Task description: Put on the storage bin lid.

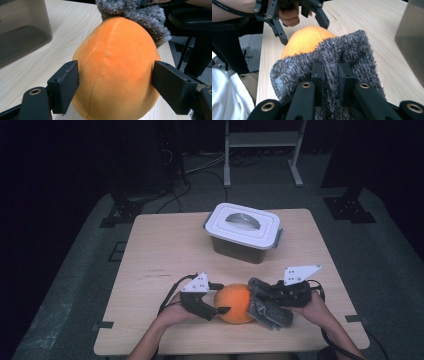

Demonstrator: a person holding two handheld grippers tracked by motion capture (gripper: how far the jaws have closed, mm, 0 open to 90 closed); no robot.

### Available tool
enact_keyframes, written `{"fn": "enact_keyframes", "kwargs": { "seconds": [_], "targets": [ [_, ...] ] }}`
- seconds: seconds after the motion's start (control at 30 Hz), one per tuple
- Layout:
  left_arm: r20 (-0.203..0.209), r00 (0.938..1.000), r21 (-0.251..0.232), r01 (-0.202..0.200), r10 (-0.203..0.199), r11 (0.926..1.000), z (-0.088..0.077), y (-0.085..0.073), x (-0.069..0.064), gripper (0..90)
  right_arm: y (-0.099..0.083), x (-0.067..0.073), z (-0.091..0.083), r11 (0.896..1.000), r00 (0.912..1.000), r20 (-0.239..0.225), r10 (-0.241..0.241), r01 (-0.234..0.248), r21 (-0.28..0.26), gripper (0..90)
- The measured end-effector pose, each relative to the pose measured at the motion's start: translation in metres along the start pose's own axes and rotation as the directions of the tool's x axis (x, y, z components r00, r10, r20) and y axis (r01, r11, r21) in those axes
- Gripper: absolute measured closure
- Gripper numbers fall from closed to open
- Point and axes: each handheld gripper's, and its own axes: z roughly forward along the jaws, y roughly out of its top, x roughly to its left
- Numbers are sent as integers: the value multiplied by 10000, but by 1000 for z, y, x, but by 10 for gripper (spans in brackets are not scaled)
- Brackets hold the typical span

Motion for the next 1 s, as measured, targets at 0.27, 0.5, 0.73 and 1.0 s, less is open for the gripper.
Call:
{"fn": "enact_keyframes", "kwargs": {
  "seconds": [0.27, 0.5, 0.73, 1.0],
  "targets": [
    [-80, 9994, 45, -346, 346, 9994, 0, 2, -5, 464, 2, -2, -5, 9999, 9999, 116, 117, -117, -4, 772],
    [-248, 9984, -254, -521, 515, 9983, -12, 12, -8, 517, 36, 9, 5, 9968, 9975, -327, -632, 615, -502, 772],
    [-132, 9991, -247, -409, 406, 9989, -16, 4, -4, 462, 30, 9, 21, 9985, 9974, -497, -523, 515, -178, 772],
    [-7, 9999, -452, 141, -141, 9989, -6, -4, 2, 199, 10, 5, 11, 9999, 9985, -530, -127, 121, -107, 772]
  ]
}}
